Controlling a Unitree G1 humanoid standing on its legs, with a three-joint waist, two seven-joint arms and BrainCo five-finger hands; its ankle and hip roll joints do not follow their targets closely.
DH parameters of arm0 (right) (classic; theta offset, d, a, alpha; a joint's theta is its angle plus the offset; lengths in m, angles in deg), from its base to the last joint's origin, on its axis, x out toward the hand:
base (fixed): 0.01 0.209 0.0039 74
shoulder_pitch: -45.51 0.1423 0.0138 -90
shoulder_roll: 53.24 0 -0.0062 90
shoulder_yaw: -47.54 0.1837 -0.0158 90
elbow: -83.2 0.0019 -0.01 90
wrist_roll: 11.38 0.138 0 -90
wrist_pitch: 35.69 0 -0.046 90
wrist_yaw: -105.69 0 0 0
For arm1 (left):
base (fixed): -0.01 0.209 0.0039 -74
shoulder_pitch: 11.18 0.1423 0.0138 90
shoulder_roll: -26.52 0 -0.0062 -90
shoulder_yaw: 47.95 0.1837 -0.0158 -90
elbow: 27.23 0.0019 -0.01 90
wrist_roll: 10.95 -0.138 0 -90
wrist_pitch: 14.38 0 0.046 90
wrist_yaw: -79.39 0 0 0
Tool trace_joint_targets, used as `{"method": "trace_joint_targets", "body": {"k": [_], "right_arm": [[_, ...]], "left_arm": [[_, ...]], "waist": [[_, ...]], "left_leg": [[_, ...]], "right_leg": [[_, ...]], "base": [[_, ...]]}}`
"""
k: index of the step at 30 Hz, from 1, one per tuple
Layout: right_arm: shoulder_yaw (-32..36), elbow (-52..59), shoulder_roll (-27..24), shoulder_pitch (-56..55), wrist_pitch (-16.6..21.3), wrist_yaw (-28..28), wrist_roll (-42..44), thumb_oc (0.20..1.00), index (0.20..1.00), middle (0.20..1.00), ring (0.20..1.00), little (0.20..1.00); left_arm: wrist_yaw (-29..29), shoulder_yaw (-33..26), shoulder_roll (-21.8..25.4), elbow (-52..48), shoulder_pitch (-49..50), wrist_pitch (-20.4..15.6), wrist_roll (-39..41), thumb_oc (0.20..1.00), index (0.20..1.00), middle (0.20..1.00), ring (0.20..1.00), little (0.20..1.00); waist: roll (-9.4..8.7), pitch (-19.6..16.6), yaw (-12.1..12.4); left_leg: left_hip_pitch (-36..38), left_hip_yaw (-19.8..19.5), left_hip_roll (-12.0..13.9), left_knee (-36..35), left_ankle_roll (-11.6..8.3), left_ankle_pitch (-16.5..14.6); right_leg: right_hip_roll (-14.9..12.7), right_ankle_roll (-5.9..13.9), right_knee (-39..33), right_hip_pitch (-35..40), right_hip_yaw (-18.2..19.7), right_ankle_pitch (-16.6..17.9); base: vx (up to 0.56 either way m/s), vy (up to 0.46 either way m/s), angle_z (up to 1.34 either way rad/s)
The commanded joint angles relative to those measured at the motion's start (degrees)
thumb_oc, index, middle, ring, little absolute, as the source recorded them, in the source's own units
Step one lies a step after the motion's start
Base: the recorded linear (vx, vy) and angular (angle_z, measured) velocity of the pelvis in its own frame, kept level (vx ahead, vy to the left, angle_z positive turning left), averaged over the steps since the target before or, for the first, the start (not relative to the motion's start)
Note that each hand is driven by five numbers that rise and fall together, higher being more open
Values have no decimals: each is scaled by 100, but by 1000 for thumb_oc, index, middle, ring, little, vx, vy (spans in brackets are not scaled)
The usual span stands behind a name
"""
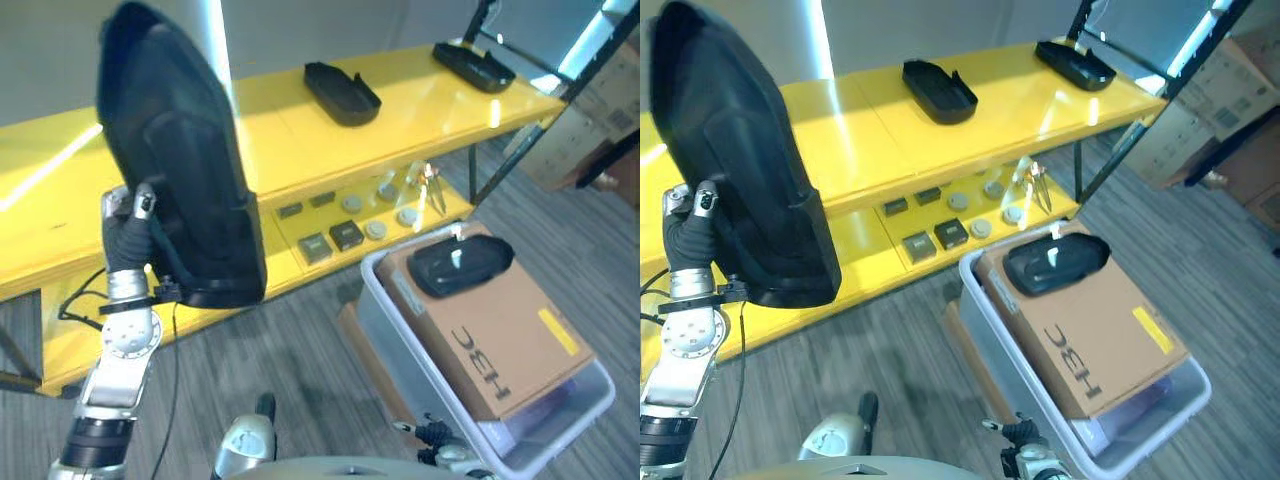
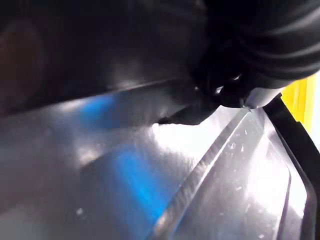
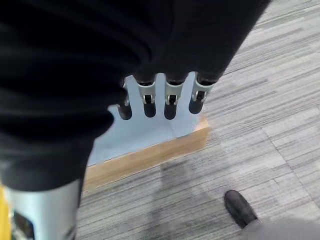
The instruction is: Move parts from the plastic box to the shelf.
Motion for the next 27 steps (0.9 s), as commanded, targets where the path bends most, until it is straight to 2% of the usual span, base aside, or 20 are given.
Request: {"method": "trace_joint_targets", "body": {"k": [1,2,3,4,5,6,8,9,11,13,16,17,18,20,21,22,24,25,26,27], "right_arm": [[31,57,69,36,53,-269,374,1000,1000,1000,1000,1000],[33,55,68,42,54,-270,376,1000,1000,1000,1000,1000],[36,70,91,49,93,-293,486,1000,1000,1000,1000,1000],[23,66,103,34,123,-267,553,1000,1000,1000,1000,1000],[3,79,119,7,132,-263,568,1000,1000,1000,1000,1000],[-29,86,148,4,131,-250,562,1000,1000,1000,1000,1000],[-91,126,162,4,141,-245,569,1000,1000,1000,1000,1000],[-121,103,148,15,132,-235,575,1000,1000,1000,1000,1000],[-143,65,162,59,121,-272,594,1000,1000,1000,1000,1000],[-174,57,181,103,112,-284,572,1000,1000,1000,1000,1000],[-174,61,222,67,100,-312,556,1000,1000,1000,1000,1000],[-181,47,208,49,126,-330,582,1000,1000,1000,1000,1000],[-181,2,181,11,134,-351,595,1000,1000,1000,1000,1000],[-179,14,122,-8,152,-353,630,1000,1000,1000,1000,1000],[-150,-1,36,11,175,-393,689,1000,1000,1000,1000,1000],[-129,-55,-42,71,165,-414,692,1000,1000,1000,1000,1000],[-53,-170,-190,123,103,-463,606,1000,1000,1000,1000,1000],[6,-171,-264,78,87,-456,592,1000,1000,1000,1000,1000],[101,-111,-350,35,105,-446,639,1000,1000,1000,1000,1000],[126,-61,-362,-1,122,-437,681,1000,1000,1000,1000,1000]], "left_arm": [[53,47,336,-622,-596,-391,-18,200,200,200,200,200],[55,49,336,-615,-606,-393,-19,200,200,200,200,200],[24,179,361,-640,-740,-428,9,200,200,200,200,200],[-46,319,390,-625,-904,-483,84,200,200,200,200,200],[-131,377,439,-688,-976,-518,141,200,200,200,200,200],[-172,412,465,-731,-1015,-536,179,200,200,200,200,200],[-191,521,518,-737,-1152,-594,285,200,200,200,200,200],[-236,598,495,-712,-1203,-627,358,200,200,200,200,200],[-259,637,454,-702,-1175,-645,363,200,200,200,200,200],[-283,611,410,-700,-1059,-653,424,200,200,200,200,200],[-308,450,371,-742,-789,-626,450,200,200,200,200,200],[-306,307,278,-778,-564,-632,585,200,200,200,200,200],[-300,180,91,-781,-438,-665,782,200,200,200,200,200],[-318,159,25,-813,-384,-658,863,200,200,200,200,200],[-278,188,-2,-832,-448,-663,862,200,200,200,200,200],[-281,198,-4,-846,-462,-686,871,200,200,200,200,200],[-290,160,-5,-895,-369,-649,907,200,200,200,200,200],[-286,133,13,-910,-339,-633,885,200,200,200,200,200],[-251,48,113,-884,-316,-591,750,200,200,200,200,200],[-213,7,133,-831,-350,-574,728,200,200,200,200,200]], "waist": [[97,35,-273],[93,23,-245],[137,46,-344],[178,59,-392],[177,96,-394],[175,101,-394],[115,112,-490],[73,108,-516],[31,88,-569],[-45,69,-545],[-115,21,-507],[-133,-89,-512],[-154,-122,-476],[-130,-73,-485],[-100,57,-446],[-81,124,-411],[2,100,-388],[82,58,-389],[189,-3,-405],[214,-20,-418]], "left_leg": [[-213,-677,-92,-206,-13,-220],[-220,-652,-82,-223,-21,-216],[-146,-857,-55,-335,-43,-167],[-95,-1034,-22,-423,-97,-119],[-46,-1169,-6,-430,-163,-161],[-50,-1312,14,-439,-214,-165],[31,-1575,64,-600,-357,-205],[78,-1676,72,-649,-403,-239],[185,-1901,112,-714,-447,-297],[280,-2035,175,-727,-530,-342],[358,-2124,282,-719,-608,-410],[357,-2220,504,-648,-729,-448],[269,-2259,619,-281,-840,-532],[95,-2281,613,103,-917,-541],[-178,-2348,574,455,-1011,-337],[-346,-2439,480,621,-1029,-340],[-446,-2323,528,367,-1049,-309],[-507,-2035,722,28,-1095,-97],[-683,-1560,900,-546,-1123,310],[-795,-1245,933,-780,-1138,430]], "right_leg": [[361,312,671,-648,1320,748],[363,302,699,-693,1350,734],[667,222,643,-935,1724,469],[794,164,391,-1035,1834,341],[652,176,28,-983,1794,312],[544,173,-318,-850,1649,379],[669,182,-1516,-777,1742,332],[766,231,-2040,-761,1855,402],[848,315,-2466,-887,2248,667],[884,347,-2585,-944,2368,810],[965,275,-2517,-857,2290,680],[1138,175,-2427,-796,2308,515],[1212,93,-2439,-650,2156,411],[1250,26,-2482,-515,2066,370],[1260,-29,-2554,-408,1974,345],[1248,-24,-2634,-338,1881,334],[1236,-16,-2767,-176,1635,304],[1237,17,-2805,-61,1460,234],[1189,82,-2853,42,1269,217],[1162,100,-2863,85,1207,194]], "base": [[115,330,90],[71,127,81],[147,-6,82],[233,-51,73],[209,-106,47],[203,-185,50],[224,-205,84],[251,-202,83],[263,-218,61],[235,-263,70],[176,-302,60],[301,-471,59],[348,-564,54],[114,-237,45],[-34,-107,46],[-10,-142,35],[67,-55,34],[160,84,60],[176,133,91],[150,144,119]]}}
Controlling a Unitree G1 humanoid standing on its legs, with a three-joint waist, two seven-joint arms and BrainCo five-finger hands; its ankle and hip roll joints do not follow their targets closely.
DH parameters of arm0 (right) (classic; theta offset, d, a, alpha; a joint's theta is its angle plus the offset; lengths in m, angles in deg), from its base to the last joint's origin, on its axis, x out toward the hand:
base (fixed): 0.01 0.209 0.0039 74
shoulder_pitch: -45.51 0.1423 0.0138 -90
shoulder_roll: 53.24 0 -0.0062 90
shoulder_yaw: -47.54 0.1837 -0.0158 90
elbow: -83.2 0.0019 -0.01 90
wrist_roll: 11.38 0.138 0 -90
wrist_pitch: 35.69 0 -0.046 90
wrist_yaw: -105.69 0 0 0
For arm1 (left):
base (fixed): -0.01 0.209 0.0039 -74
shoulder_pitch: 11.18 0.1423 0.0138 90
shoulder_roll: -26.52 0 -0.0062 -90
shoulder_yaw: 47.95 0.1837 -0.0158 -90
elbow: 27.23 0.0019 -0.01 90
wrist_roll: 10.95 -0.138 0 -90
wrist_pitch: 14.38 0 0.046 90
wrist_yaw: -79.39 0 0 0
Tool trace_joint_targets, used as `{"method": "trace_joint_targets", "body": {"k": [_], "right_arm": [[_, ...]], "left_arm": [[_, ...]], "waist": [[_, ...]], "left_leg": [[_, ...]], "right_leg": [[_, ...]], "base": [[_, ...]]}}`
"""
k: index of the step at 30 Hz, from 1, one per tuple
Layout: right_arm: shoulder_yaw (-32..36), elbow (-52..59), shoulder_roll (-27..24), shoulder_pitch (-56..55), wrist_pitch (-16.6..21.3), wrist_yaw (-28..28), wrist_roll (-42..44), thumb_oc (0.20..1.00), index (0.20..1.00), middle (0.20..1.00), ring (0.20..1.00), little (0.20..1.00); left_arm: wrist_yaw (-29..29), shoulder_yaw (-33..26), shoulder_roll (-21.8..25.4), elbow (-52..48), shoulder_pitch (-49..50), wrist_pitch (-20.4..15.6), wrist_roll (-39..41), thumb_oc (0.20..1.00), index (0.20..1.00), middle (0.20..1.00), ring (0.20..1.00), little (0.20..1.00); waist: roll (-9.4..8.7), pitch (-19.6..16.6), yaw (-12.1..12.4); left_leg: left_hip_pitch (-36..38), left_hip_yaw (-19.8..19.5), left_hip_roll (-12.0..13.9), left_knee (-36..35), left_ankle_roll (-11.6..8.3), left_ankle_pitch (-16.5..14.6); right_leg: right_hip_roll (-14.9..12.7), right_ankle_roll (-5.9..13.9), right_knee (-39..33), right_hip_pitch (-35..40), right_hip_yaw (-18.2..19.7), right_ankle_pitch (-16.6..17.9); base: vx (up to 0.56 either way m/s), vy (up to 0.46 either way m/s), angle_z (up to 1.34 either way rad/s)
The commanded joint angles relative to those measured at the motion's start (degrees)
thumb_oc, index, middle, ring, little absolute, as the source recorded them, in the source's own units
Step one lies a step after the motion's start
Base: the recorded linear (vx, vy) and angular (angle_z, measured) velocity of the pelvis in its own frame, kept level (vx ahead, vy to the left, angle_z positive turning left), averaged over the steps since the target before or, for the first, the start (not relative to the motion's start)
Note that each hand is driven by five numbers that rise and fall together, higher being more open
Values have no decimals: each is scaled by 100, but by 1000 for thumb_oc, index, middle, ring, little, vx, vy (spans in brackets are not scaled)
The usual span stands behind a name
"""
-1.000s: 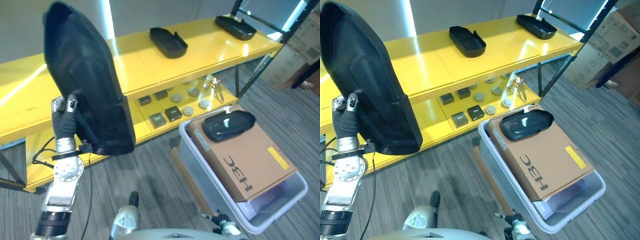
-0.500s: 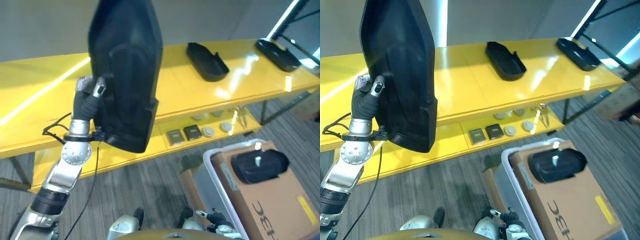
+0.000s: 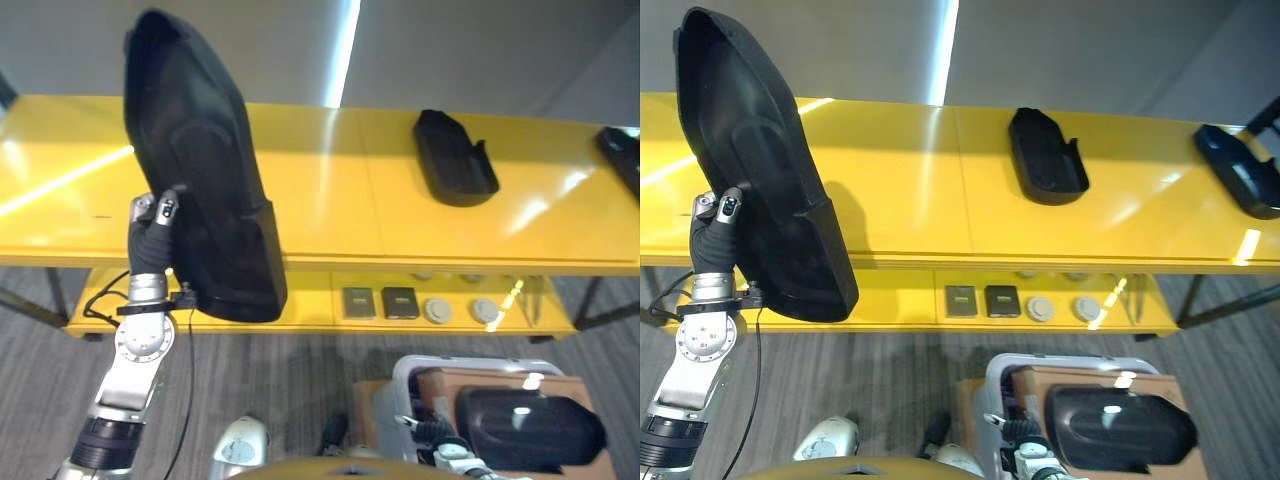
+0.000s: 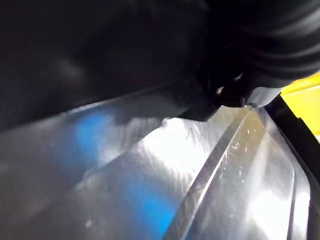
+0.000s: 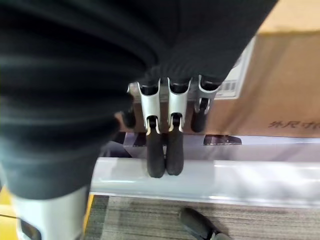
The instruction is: Move parts from the plastic box to the shelf.
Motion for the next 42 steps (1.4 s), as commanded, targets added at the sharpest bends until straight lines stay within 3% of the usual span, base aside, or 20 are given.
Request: {"method": "trace_joint_targets", "body": {"k": [1,4,6,9,10,13,14,15,18,20,22,25,32,42], "right_arm": [[100,128,-225,-141,31,-215,194,1000,1000,1000,1000,1000],[59,193,-87,-231,58,-76,218,1000,1000,1000,1000,1000],[26,176,97,-338,23,-26,134,1000,1000,1000,1000,1000],[22,143,182,-344,6,-22,125,1000,1000,1000,1000,1000],[34,159,293,-307,-39,-32,65,1000,1000,1000,1000,1000],[-29,268,357,-270,-23,-59,20,1000,1000,1000,1000,1000],[-52,341,388,-222,-2,-77,54,1000,1000,1000,1000,1000],[-149,477,415,-159,83,-79,140,1000,1000,1000,1000,1000],[-269,516,410,-154,122,-44,175,1000,1000,1000,1000,1000],[-379,527,432,-212,124,-2,116,1000,1000,1000,1000,1000],[-452,420,456,-306,79,80,9,1000,1000,1000,1000,1000],[-488,366,422,-377,35,134,-65,1000,1000,1000,1000,1000],[-552,235,260,-246,-36,245,38,1000,1000,1000,1000,1000],[-708,84,262,-187,-154,407,3,1000,1000,1000,1000,1000]], "left_arm": [[215,-363,255,-646,-479,-331,-40,200,200,200,200,200],[282,-444,420,-530,-527,-271,-292,200,200,200,200,200],[269,-488,711,-570,-521,-204,-479,200,200,200,200,200],[259,-480,766,-579,-544,-191,-484,200,200,200,200,200],[243,-533,887,-573,-500,-133,-496,200,200,200,200,200],[209,-544,952,-561,-494,-96,-542,200,200,200,200,200],[208,-536,997,-551,-492,-86,-539,200,200,200,200,200],[225,-365,1015,-420,-696,-68,-507,200,200,200,200,200],[163,-151,1009,-266,-968,-34,-501,200,200,200,200,200],[135,15,985,-130,-1128,14,-551,200,200,200,200,200],[-58,219,869,120,-1270,184,-592,200,200,200,200,200],[-121,282,755,295,-1335,274,-425,200,200,200,200,200],[-192,798,378,1411,-2263,798,-161,200,200,200,200,200],[-230,1267,-96,2547,-3216,1319,-105,200,200,200,200,200]], "waist": [[74,-303,40],[88,-463,105],[-73,-516,80],[-138,-522,70],[-147,-491,-79],[-94,-432,-130],[-61,-413,-168],[0,-347,-320],[51,-304,-454],[-15,-291,-589],[-132,-373,-643],[-152,-443,-705],[-110,-399,-948],[-22,-211,-1167]], "left_leg": [[-212,670,374,-1452,-152,1316],[-103,620,312,-1464,-105,1307],[5,692,104,-1185,142,997],[30,711,-32,-1113,287,907],[295,767,-320,-1122,543,757],[456,834,-355,-1236,641,733],[540,814,-334,-1323,647,745],[586,763,-285,-1412,617,780],[556,634,-267,-1402,580,771],[625,564,-286,-1409,579,708],[707,578,-238,-1482,521,697],[750,601,-158,-1549,467,695],[588,776,84,-1564,320,780],[481,931,165,-1564,257,851]], "right_leg": [[-565,779,151,371,-31,-351],[-672,859,156,535,23,-410],[-1029,966,588,533,189,-344],[-1196,1009,906,423,311,-219],[-1581,1109,1604,104,635,630],[-1595,1121,1975,-119,725,767],[-1384,1051,1981,-272,908,624],[-805,911,1642,-627,1326,107],[-634,886,973,-739,1622,9],[-473,865,775,-764,1895,-32],[-469,862,587,-566,1755,-68],[-430,841,385,-483,1642,-30],[-278,776,44,-516,1699,8],[-261,766,17,-613,1754,1]], "base": [[205,204,112],[253,263,7],[275,338,-66],[143,250,-18],[180,345,-4],[179,315,-4],[155,103,-13],[147,103,-20],[133,23,-3],[181,-47,26],[208,-106,60],[165,-110,32],[45,-94,-10],[-19,-29,-14]]}}
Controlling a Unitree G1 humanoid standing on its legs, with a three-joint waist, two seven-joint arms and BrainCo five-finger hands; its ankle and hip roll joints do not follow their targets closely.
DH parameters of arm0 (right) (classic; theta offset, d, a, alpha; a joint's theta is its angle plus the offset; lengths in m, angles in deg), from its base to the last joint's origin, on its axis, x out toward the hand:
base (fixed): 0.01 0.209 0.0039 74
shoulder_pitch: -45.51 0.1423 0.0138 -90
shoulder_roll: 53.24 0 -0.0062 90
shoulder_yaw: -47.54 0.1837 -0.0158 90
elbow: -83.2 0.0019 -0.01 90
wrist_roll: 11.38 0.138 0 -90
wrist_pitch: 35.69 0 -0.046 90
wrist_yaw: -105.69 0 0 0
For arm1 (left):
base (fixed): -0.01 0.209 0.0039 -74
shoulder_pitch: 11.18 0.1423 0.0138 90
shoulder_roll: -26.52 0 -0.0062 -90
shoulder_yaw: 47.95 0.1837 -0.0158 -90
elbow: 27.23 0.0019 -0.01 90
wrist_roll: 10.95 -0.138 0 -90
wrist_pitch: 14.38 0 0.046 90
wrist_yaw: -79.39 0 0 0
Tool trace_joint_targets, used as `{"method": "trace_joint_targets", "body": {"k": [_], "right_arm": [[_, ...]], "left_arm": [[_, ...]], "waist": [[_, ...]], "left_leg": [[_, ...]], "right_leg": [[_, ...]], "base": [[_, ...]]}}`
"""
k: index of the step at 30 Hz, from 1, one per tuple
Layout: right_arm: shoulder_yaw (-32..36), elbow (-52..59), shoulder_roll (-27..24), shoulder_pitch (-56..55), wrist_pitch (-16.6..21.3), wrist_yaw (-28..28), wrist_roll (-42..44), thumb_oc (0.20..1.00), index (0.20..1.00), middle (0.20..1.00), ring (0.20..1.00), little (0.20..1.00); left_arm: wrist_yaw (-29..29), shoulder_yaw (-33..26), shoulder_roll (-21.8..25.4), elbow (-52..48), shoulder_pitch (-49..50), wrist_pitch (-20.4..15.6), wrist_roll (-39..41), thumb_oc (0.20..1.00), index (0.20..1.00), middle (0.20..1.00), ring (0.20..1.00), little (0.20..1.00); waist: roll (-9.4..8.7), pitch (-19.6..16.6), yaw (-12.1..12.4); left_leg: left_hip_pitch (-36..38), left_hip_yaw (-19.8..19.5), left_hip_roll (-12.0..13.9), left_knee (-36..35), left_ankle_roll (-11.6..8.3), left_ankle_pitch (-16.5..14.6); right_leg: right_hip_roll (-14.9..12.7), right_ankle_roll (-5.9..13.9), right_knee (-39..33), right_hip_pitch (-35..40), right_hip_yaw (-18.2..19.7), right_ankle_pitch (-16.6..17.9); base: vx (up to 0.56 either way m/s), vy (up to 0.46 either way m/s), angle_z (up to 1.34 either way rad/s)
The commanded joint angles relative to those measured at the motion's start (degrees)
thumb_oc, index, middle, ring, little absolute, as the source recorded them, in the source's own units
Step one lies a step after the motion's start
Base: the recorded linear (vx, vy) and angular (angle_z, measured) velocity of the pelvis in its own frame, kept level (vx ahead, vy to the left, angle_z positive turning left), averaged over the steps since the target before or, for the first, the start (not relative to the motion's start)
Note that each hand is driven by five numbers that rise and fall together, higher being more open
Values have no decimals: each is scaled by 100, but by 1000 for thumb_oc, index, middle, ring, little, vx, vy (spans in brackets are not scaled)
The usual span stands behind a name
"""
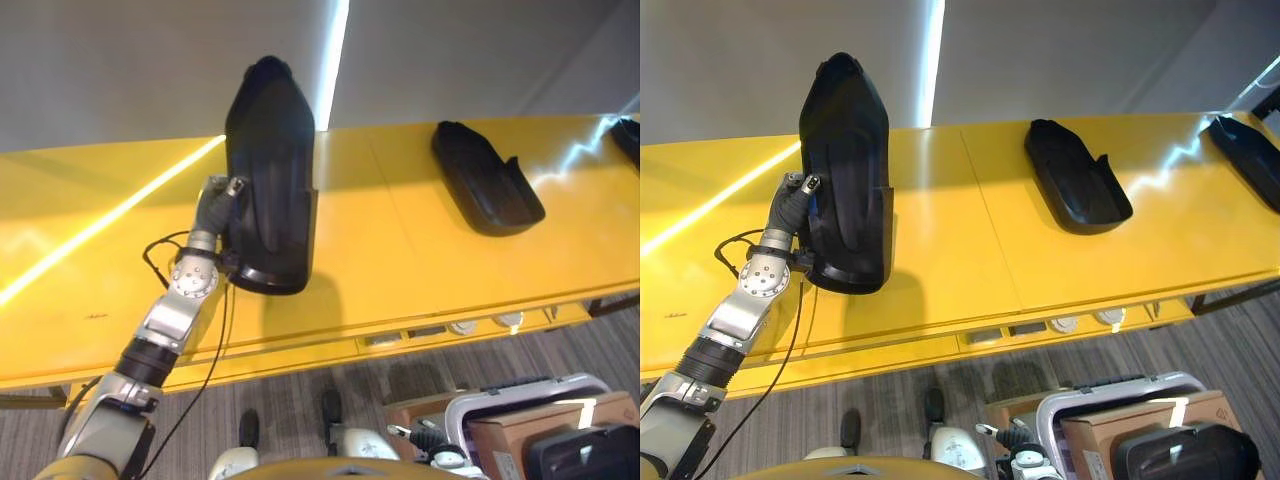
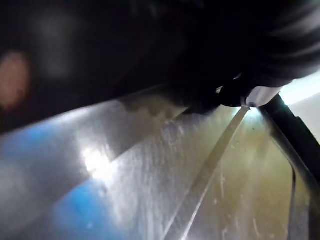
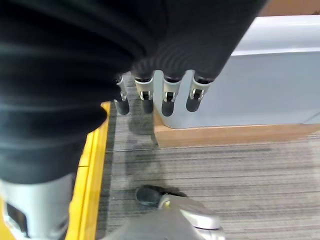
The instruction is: Move parts from the plastic box to the shelf.
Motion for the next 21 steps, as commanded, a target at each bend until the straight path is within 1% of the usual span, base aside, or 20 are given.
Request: {"method": "trace_joint_targets", "body": {"k": [1,7,14,15,16,17,21], "right_arm": [[-182,-94,50,89,-44,61,-83,1000,1000,1000,1000,1000],[-231,-71,58,182,-67,72,-80,1000,1000,1000,1000,1000],[-230,-51,51,232,-86,108,-100,1000,1000,1000,1000,1000],[-227,-51,55,238,-93,110,-99,1000,1000,1000,1000,1000],[-228,-41,48,246,-95,110,-103,1000,1000,1000,1000,1000],[-234,-32,49,247,-101,104,-106,1000,1000,1000,1000,1000],[-312,16,47,258,-92,126,-124,1000,1000,1000,1000,1000]], "left_arm": [[48,-89,48,111,-886,-78,36,200,200,200,200,200],[28,-93,-37,145,-811,36,-7,200,200,200,200,200],[-63,-181,-120,31,-382,122,-42,200,200,200,200,200],[-69,-186,-126,21,-359,128,-21,228,228,228,228,228],[-79,-194,-125,11,-322,135,-19,580,580,580,580,580],[-98,-209,-119,-2,-277,149,-33,1000,1000,1000,1000,1000],[-111,-232,-71,54,-233,183,-64,1000,1000,1000,1000,1000]], "waist": [[-1,135,33],[81,267,7],[151,268,27],[162,262,24],[165,256,24],[175,252,26],[210,241,24]], "left_leg": [[-243,-59,347,-55,-166,-39],[-334,-31,337,-55,-182,11],[-298,-9,346,-55,-195,6],[-294,-2,355,-55,-207,5],[-287,1,366,-55,-216,6],[-271,3,381,-55,-227,11],[-256,-15,480,-55,-298,59]], "right_leg": [[-466,522,18,272,-197,-406],[-487,516,18,170,-144,-381],[-483,485,18,217,-123,-419],[-481,477,18,226,-124,-425],[-472,471,18,236,-126,-434],[-453,455,18,252,-127,-443],[-353,391,18,269,-100,-502]], "base": [[-37,-10,-6],[-27,-3,-2],[0,-2,-1],[0,0,0],[2,-36,1],[-1,-51,1],[-26,-94,-3]]}}
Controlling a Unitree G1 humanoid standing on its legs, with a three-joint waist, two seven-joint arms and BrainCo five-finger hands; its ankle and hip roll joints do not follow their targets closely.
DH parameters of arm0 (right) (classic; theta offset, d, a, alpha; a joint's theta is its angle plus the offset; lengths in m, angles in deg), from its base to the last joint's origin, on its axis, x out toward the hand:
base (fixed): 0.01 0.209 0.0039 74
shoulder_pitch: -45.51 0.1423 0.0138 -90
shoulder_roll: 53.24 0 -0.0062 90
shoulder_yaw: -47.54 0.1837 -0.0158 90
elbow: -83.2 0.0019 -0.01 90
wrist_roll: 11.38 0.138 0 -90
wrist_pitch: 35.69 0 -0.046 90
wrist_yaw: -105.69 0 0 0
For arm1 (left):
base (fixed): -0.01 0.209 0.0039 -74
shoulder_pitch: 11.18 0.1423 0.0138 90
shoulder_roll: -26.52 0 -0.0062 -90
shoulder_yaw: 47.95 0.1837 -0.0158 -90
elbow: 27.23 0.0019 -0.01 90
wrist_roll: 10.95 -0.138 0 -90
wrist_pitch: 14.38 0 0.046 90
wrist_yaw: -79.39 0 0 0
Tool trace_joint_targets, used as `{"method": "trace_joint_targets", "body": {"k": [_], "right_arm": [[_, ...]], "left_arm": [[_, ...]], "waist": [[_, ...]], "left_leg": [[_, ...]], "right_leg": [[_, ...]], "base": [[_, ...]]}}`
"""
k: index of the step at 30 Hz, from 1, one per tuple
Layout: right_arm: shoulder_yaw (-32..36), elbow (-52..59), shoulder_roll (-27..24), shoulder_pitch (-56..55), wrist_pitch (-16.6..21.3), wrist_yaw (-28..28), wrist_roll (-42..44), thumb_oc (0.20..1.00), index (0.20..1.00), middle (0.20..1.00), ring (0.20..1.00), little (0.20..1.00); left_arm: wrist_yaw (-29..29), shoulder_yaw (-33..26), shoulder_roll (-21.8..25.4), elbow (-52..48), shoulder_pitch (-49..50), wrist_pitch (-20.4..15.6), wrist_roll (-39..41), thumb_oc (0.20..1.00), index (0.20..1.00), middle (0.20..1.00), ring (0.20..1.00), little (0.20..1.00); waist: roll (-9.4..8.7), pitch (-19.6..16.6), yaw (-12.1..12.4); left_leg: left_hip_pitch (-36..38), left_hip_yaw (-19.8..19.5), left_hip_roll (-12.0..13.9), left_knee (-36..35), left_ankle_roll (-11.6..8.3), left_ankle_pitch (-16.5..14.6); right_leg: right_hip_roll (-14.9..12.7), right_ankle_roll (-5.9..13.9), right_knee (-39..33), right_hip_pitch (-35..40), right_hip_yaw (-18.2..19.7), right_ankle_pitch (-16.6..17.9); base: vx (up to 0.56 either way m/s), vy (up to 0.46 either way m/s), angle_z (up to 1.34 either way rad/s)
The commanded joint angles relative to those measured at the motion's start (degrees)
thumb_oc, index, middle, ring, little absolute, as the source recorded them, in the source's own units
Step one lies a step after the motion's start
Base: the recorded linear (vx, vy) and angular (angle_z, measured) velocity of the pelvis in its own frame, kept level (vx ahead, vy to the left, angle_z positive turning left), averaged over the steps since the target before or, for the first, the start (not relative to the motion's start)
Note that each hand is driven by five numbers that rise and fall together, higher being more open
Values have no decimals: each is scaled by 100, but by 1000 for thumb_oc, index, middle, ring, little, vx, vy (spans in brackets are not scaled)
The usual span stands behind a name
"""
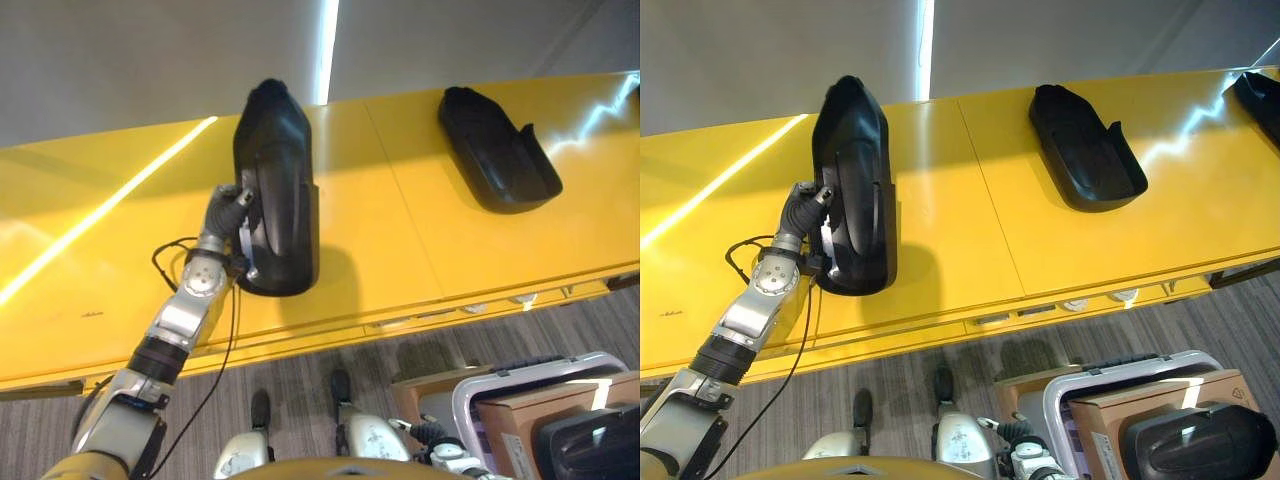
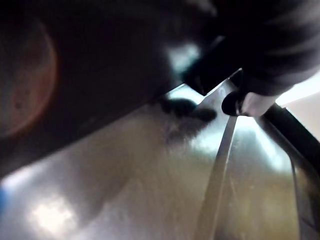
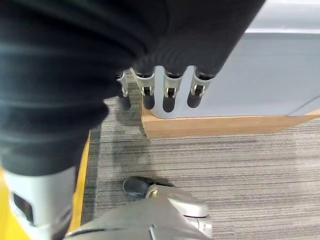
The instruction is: Move parts from the plastic box to the shelf.
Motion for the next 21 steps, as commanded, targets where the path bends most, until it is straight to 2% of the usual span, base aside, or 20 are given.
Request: {"method": "trace_joint_targets", "body": {"k": [1,5,6,9,10,11,12,13,16,17,19,21], "right_arm": [[-281,15,86,28,7,104,-154,1000,1000,1000,1000,1000],[-372,14,52,99,11,130,-224,1000,1000,1000,1000,1000],[-391,71,-59,175,37,116,-263,1000,1000,1000,1000,1000],[-339,61,-228,200,52,111,-311,1000,1000,1000,1000,1000],[-311,46,-281,180,41,117,-350,1000,1000,1000,1000,1000],[-234,43,-437,144,10,106,-419,1000,1000,1000,1000,1000],[-167,43,-488,135,-5,99,-392,1000,1000,1000,1000,1000],[-165,45,-488,138,-6,100,-392,1000,1000,1000,1000,1000],[18,-25,-584,63,-59,102,-304,1000,1000,1000,1000,1000],[27,-28,-594,11,-73,115,-328,1000,1000,1000,1000,1000],[42,-38,-606,-43,-85,104,-342,1000,1000,1000,1000,1000],[76,-93,-554,-172,-128,120,-368,1000,1000,1000,1000,1000]], "left_arm": [[3,-194,116,-96,-269,-147,-71,1000,1000,1000,1000,1000],[23,-278,184,-74,-218,-142,-104,1000,1000,1000,1000,1000],[147,-444,224,-26,-217,-148,-113,1000,1000,1000,1000,1000],[181,-504,180,48,-289,-184,-106,1000,1000,1000,1000,1000],[138,-527,172,25,-247,-180,-122,1000,1000,1000,1000,1000],[113,-650,123,22,-182,-187,-80,1000,1000,1000,1000,1000],[126,-695,105,65,-210,-172,-58,1000,1000,1000,1000,1000],[126,-695,106,66,-214,-172,-58,1000,1000,1000,1000,1000],[314,-837,-33,106,-418,-174,163,1000,1000,1000,1000,1000],[347,-859,-59,88,-439,-185,206,1000,1000,1000,1000,1000],[381,-861,-114,65,-454,-195,221,1000,1000,1000,1000,1000],[354,-877,-207,-121,-416,-276,434,1000,1000,1000,1000,1000]], "waist": [[-3,-174,4],[19,-168,55],[28,-126,124],[-3,-58,142],[-46,-58,117],[-161,-90,52],[-163,-134,16],[-171,-142,10],[-95,-325,-151],[-41,-375,-238],[18,-379,-262],[110,-464,-335]], "left_leg": [[-275,-122,449,-54,-299,57],[-364,-132,594,-54,-386,191],[-560,-208,684,-54,-495,388],[-531,-443,595,-54,-492,423],[-452,-459,569,72,-424,292],[-308,-473,492,810,-294,-299],[-208,-523,448,1090,-272,-442],[-233,-529,433,1096,-269,-427],[420,-870,298,1464,-198,-711],[625,-797,397,1313,-201,-745],[649,-751,414,1165,-185,-724],[865,-485,371,698,-130,-1044]], "right_leg": [[-343,399,20,285,-107,-533],[-198,334,20,225,-99,-591],[-87,286,20,136,-141,-650],[-99,265,20,109,-188,-646],[-139,255,20,102,-191,-622],[-251,227,20,18,-152,-535],[-262,214,26,-43,-121,-495],[-275,217,21,-59,-123,-480],[-242,228,50,-262,89,-323],[-241,252,72,-321,123,-288],[-239,276,91,-334,151,-245],[-337,346,172,-373,118,-174]], "base": [[-51,-96,-5],[-90,-132,-5],[-168,-193,-6],[-144,-109,-10],[-124,-47,4],[-155,-37,9],[-125,-19,5],[-42,36,-8],[-34,113,-23],[-35,132,-20],[-50,116,-1],[-94,159,10]]}}
